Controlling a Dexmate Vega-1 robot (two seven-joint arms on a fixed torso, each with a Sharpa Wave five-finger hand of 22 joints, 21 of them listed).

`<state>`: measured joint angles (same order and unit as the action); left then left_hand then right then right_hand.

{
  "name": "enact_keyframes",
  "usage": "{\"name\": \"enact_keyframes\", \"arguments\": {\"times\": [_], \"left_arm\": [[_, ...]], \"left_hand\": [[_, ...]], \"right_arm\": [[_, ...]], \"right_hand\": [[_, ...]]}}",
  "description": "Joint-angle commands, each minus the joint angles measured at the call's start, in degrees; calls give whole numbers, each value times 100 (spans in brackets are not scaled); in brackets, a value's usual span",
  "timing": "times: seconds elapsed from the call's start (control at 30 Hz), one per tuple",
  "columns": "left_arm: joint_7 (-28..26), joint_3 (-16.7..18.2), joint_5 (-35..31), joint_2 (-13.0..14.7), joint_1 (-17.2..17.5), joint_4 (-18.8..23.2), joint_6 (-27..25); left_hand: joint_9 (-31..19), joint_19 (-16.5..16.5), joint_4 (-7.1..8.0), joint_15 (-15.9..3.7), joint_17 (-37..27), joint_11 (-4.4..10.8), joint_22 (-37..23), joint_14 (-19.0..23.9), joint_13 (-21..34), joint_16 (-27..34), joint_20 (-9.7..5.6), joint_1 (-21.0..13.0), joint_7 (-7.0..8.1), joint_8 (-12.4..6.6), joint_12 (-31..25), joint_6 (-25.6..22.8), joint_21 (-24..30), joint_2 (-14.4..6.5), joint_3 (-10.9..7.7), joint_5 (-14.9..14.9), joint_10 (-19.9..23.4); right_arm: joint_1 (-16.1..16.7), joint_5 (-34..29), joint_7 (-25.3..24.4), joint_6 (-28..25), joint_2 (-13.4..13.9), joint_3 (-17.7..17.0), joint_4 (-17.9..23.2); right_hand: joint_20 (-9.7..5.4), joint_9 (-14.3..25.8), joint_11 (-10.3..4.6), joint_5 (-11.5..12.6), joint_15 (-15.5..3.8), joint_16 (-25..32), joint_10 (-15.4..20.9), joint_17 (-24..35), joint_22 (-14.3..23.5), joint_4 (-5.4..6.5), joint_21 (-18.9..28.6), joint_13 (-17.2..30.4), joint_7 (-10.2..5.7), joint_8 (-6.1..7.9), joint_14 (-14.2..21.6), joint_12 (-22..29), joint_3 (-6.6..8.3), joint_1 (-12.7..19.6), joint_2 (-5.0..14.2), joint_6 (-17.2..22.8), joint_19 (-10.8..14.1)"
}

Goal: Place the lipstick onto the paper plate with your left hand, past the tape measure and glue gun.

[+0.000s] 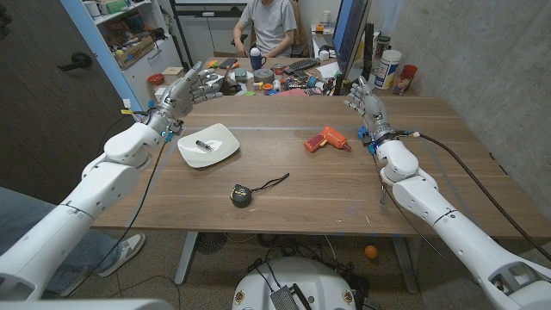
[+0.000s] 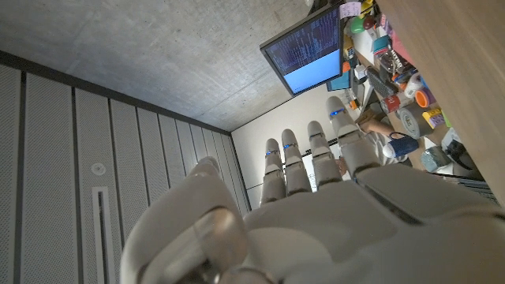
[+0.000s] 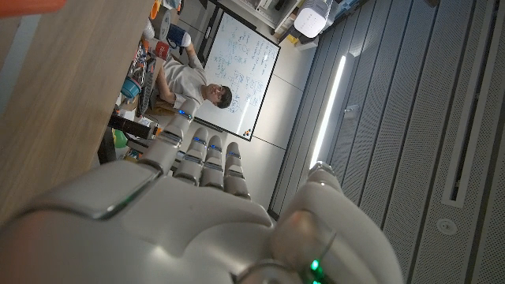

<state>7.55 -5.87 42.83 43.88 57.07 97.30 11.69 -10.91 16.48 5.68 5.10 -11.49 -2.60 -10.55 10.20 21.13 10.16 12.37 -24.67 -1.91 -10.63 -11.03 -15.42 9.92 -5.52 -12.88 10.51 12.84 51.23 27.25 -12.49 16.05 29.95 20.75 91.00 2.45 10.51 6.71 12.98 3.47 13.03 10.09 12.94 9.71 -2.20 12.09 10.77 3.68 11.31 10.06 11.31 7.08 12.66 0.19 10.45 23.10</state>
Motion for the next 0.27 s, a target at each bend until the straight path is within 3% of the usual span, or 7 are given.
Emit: {"name": "enact_keyframes", "arguments": {"times": [0.03, 0.27], "left_arm": [[240, -81, 189, -309, -90, -358, 687], [168, -221, 45, -415, -103, -434, 885]], "left_hand": [[6, -437, -55, -66, 14, 21, -12, -268, -92, -13, -9, 76, 11, -8, 23, 57, -20, 7, -23, -18, -157], [8, -584, -76, -64, 24, 41, -10, -334, -137, 1, -8, 88, 2, -29, 12, 28, -9, -7, -37, -13, -195]], "right_arm": [[199, -205, -272, -14, 89, -141, 496], [214, -257, -243, 108, 54, -155, 446]], "right_hand": [[22, 34, -12, 55, -9, 42, 74, 13, 34, 15, -2, 23, -16, 20, 56, 49, -54, -93, -42, 53, 31], [11, 34, -14, 68, -31, 49, 82, 18, 35, 37, 6, 23, -12, 12, 80, 45, -101, -154, -81, 42, 73]]}}
